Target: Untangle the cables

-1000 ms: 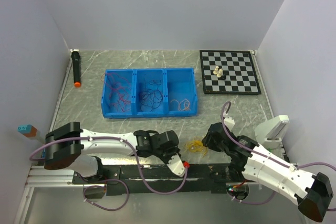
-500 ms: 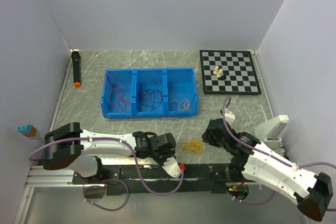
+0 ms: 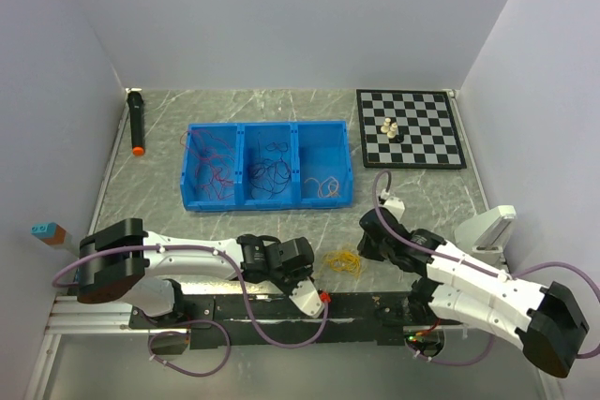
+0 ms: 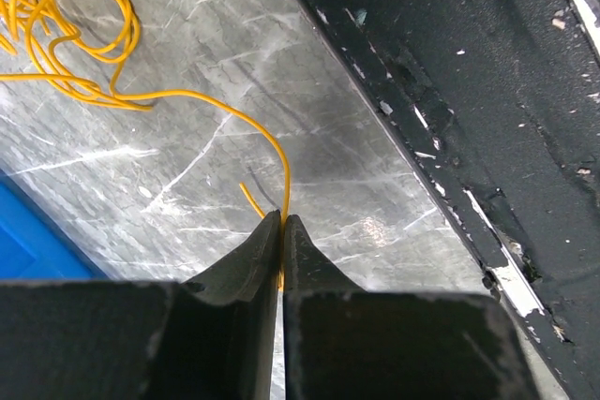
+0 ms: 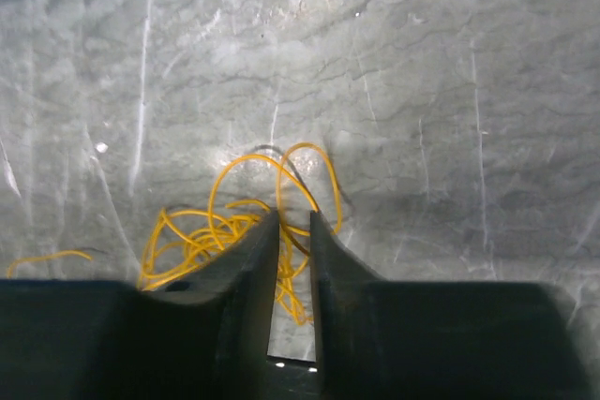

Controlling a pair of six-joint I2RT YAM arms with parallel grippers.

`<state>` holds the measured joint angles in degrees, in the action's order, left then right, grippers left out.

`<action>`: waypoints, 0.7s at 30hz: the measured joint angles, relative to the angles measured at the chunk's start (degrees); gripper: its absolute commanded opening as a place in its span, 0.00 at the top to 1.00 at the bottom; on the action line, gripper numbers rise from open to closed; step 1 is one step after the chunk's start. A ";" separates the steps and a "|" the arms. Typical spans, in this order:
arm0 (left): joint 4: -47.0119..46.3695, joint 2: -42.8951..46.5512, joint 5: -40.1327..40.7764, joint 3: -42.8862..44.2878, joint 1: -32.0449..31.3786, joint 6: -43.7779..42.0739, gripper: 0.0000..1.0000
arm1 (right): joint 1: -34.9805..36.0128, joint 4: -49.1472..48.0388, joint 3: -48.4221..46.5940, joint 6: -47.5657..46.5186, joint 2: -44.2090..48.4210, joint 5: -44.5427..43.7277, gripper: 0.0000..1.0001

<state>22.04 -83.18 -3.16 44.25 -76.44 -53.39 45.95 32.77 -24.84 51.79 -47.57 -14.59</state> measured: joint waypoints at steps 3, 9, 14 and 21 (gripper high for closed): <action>0.00 0.07 0.17 0.00 0.00 -0.11 0.93 | -0.02 -1.40 0.81 -0.37 -1.29 0.68 0.98; 1.07 0.98 1.09 2.01 0.04 0.79 0.94 | -0.13 -1.81 1.49 -0.42 -2.97 0.68 1.00; 6.69 1.88 1.88 9.09 2.25 3.65 0.96 | -0.17 1.53 0.37 -0.28 -1.95 -0.92 1.00; 19.58 10.32 4.28 23.54 10.80 8.55 0.99 | -0.24 7.96 -6.47 -0.22 2.03 -7.04 1.00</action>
<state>41.63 -72.86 1.13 67.79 -65.65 -44.84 45.71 40.73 -31.31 51.57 -45.54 -21.63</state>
